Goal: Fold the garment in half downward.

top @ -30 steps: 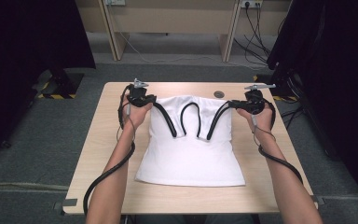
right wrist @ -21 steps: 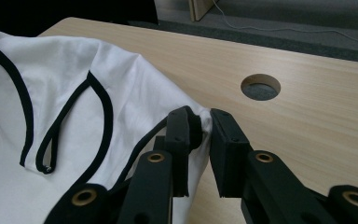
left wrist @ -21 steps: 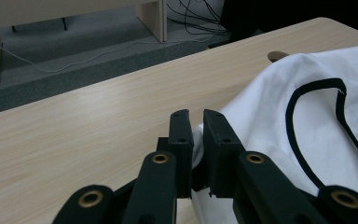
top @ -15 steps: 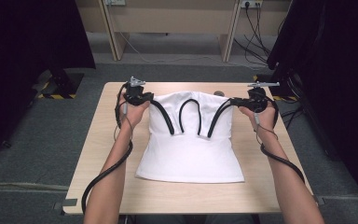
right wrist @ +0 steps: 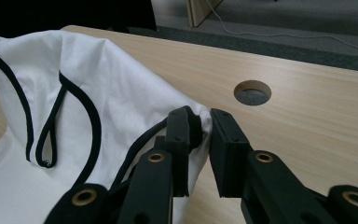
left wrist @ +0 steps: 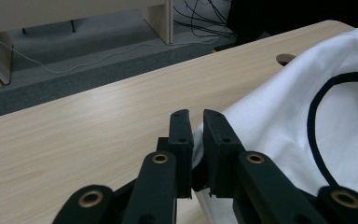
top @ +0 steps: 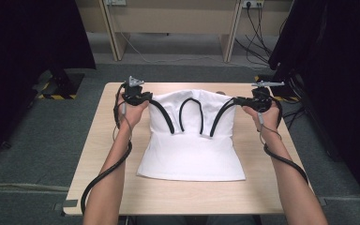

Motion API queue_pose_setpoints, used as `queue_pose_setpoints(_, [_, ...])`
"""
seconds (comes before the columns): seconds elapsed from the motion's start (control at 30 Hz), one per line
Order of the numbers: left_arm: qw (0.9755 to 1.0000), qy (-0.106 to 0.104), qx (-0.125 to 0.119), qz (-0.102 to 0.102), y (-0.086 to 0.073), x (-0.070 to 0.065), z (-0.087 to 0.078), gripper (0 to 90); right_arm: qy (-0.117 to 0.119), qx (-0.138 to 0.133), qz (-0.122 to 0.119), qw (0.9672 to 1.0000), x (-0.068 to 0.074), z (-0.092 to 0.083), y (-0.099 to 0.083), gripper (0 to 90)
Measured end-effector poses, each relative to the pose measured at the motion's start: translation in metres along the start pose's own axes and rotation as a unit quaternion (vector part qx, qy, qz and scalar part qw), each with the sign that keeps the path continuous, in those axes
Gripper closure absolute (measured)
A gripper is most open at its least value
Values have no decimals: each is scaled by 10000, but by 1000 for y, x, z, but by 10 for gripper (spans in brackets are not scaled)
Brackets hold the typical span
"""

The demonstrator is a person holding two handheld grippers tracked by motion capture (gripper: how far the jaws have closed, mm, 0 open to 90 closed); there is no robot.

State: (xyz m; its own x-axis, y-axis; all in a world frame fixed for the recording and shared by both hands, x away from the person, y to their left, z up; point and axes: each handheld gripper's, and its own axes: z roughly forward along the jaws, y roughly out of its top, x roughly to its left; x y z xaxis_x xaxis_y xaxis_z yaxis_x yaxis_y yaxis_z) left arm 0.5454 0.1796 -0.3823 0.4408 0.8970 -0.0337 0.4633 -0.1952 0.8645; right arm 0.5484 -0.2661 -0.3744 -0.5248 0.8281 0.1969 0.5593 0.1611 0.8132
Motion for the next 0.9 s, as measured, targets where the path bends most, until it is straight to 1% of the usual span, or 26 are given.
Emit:
queue_pose_setpoints(0.4, [10000, 60, -26, 18, 0, 5, -4, 822, -33, -46, 14, 10000, -2, -3, 1, 786])
queue_pose_setpoints(0.7, [10000, 51, -22, 24, -3, 5, -4, 821, -33, -31, -8, 10000, -1, -2, 0, 786])
queue_pose_setpoints(0.9, [9999, 4, -22, 111, -8, 2, -6, 821, -17, -3, -78, 10000, 0, -2, -4, 785])
